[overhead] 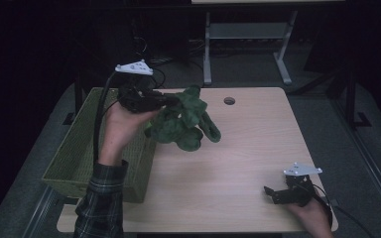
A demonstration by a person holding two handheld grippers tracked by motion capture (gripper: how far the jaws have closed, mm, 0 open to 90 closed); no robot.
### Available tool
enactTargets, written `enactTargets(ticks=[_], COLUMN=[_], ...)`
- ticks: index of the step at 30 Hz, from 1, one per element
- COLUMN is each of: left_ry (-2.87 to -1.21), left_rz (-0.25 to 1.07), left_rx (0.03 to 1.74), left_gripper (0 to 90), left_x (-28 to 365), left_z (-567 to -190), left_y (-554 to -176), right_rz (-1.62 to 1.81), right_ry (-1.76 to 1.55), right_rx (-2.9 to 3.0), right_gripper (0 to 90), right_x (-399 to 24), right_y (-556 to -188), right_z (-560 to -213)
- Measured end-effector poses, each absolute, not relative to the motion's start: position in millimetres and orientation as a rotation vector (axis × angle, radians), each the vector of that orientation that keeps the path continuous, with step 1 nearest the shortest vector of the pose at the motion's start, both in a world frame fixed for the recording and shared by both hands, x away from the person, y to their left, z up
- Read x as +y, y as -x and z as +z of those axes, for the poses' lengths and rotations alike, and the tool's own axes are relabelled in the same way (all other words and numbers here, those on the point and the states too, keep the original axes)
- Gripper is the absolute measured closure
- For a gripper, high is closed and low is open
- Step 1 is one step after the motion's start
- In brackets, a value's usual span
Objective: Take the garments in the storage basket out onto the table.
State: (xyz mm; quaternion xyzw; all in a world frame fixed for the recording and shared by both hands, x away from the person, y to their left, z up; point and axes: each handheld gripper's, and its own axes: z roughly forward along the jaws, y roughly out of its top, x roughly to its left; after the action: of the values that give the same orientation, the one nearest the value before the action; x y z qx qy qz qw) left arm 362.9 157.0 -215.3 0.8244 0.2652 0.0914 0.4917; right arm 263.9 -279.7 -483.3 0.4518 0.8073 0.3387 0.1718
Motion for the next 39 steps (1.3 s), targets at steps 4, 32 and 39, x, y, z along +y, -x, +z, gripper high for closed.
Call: enactTargets(ticks=[4,32,39], left_ry=[-1.99,-2.043,-2.068], left_rz=[0.205,-0.015,-0.071], left_rx=[0.637,0.66,0.683], left_gripper=[87.1,87.0,86.9], left_x=[142.9,51.7,40.3], left_z=[-220.5,-329.1,-366.3], left_y=[-360.7,-368.8,-376.7], right_rz=[0.962,0.963,0.961], right_ry=[-1.283,-1.285,-1.281], right_rx=[2.291,2.291,2.292], right_gripper=[1.5,1.4,1.4], right_x=[-279.7,-279.5,-279.7], right_y=[-263.9,-263.8,-263.9], right_z=[-483.2,-483.2,-483.3])
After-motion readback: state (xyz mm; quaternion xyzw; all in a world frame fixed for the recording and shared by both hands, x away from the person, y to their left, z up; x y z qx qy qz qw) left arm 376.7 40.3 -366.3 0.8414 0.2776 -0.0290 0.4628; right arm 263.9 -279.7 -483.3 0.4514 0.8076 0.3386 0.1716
